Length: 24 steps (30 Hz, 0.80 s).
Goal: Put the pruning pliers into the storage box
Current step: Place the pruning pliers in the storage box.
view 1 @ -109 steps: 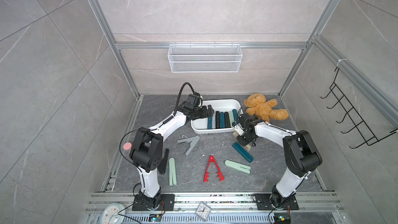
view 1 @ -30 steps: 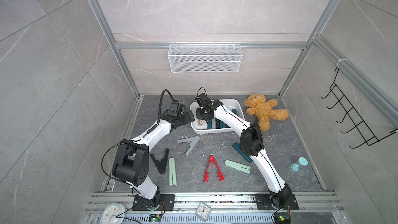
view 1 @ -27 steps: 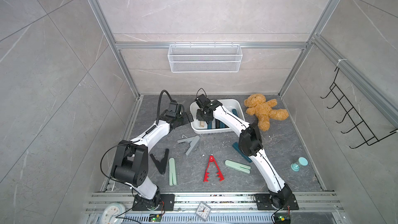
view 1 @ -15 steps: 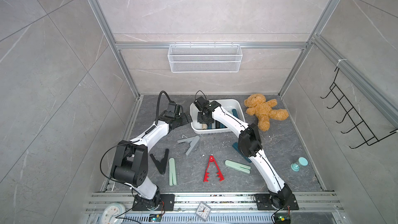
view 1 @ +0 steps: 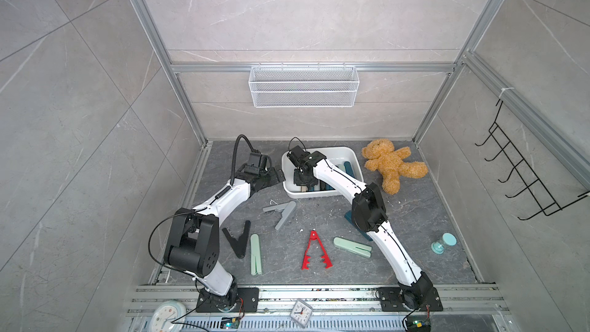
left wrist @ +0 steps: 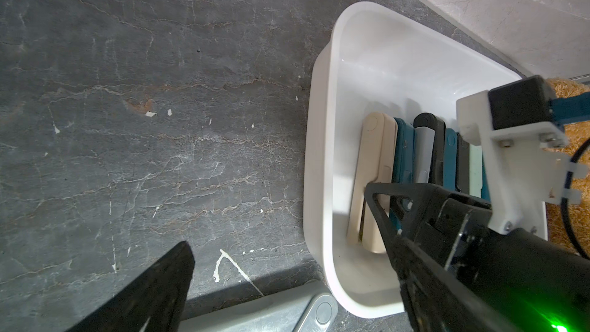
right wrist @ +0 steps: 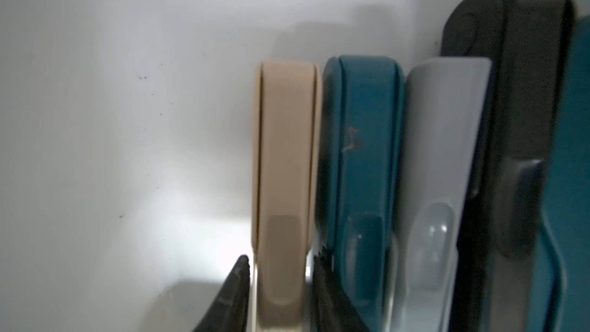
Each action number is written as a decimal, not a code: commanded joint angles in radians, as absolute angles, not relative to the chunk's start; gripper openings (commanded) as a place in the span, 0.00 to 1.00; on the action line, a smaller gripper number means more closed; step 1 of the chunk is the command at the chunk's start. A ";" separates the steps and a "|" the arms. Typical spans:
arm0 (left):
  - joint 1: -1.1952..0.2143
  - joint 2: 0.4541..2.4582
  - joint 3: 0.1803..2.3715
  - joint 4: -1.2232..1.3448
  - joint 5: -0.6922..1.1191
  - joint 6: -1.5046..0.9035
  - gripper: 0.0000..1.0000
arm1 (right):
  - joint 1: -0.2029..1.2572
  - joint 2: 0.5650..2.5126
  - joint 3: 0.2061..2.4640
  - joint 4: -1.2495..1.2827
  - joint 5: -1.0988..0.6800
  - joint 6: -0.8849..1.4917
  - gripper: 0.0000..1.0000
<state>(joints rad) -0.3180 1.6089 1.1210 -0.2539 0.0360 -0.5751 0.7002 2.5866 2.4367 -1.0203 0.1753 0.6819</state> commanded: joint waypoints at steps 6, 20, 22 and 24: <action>-0.312 1.565 1.125 -0.250 0.043 -0.552 1.00 | 0.706 2.613 2.459 -1.062 0.203 0.694 0.39; -0.312 1.563 1.117 -0.249 0.042 -0.551 0.99 | 0.719 2.518 2.493 -1.042 0.266 0.670 0.41; -0.311 1.565 1.118 -0.249 0.043 -0.552 1.00 | 0.719 2.527 2.523 -1.053 0.270 0.664 0.41; -0.312 1.566 1.119 -0.249 0.044 -0.551 1.00 | 0.720 2.545 2.565 -1.071 0.275 0.657 0.41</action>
